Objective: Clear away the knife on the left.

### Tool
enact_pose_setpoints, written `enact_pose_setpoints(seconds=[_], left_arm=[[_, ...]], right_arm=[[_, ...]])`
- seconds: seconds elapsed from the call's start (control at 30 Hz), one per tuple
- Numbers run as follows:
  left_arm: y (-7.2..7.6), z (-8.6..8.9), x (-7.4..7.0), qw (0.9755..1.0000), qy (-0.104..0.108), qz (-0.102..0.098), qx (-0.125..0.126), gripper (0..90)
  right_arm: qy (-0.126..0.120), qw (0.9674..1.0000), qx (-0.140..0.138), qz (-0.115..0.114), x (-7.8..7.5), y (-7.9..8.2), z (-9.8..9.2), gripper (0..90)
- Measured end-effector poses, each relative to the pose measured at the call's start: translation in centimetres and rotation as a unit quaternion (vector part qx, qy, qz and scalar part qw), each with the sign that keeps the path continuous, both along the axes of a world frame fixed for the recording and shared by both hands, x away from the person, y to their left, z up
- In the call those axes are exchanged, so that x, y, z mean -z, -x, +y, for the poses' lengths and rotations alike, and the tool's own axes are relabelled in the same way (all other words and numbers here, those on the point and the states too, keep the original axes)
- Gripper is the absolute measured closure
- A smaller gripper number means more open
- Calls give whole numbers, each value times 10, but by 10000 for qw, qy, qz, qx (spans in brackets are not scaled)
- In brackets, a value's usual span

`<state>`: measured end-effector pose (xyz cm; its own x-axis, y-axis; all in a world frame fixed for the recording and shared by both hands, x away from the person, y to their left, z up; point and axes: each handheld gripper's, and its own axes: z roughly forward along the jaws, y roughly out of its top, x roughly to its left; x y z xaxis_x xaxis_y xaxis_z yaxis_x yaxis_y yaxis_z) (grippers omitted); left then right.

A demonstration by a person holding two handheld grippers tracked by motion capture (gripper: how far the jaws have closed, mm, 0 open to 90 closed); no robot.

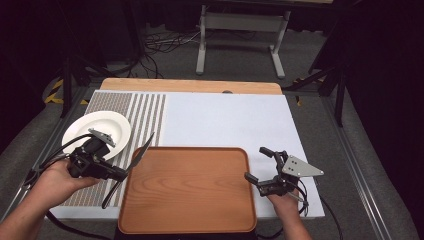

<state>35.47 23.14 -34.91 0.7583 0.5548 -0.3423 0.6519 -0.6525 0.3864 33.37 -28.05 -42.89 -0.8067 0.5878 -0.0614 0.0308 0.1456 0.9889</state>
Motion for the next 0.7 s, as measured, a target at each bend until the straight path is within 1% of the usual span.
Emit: enact_pose_setpoints(seconds=[0.1, 0.17, 0.23, 0.3, 0.37, 0.4, 0.47, 0.63, 0.7], left_arm=[[3, -8, 1, 10000, -45, 10, -49, 800], [4, -11, 3, 9999, -16, 54, -93, 800], [4, -14, 5, 9999, -4, 41, -107, 800], [4, -17, 8, 9999, 32, 77, -136, 800], [5, -21, 11, 9999, 37, 57, -97, 800], [6, -22, 12, 9999, 11, 80, -104, 800], [6, -26, 16, 9999, 55, 81, -59, 800], [7, -31, 18, 9998, 67, 148, -108, 800], [8, -32, 20, 9997, 110, 162, -154, 800]], right_arm=[[-4, 10000, 2, -5, 0, 0, 0, 26], [-9, 10000, 0, 2, 0, 0, -1, 26], [-8, 10000, -7, -5, 0, 0, 0, 26], [-12, 10000, -12, -4, 0, 0, 0, 26], [-13, 10000, -10, -6, 0, 0, -1, 26], [-13, 10000, -12, -7, 0, 0, -1, 26], [-9, 10000, -11, -9, 0, 0, -1, 26], [-5, 10000, -8, 0, 0, 0, -1, 26], [-1, 10000, -6, -1, 0, 0, -1, 26]])
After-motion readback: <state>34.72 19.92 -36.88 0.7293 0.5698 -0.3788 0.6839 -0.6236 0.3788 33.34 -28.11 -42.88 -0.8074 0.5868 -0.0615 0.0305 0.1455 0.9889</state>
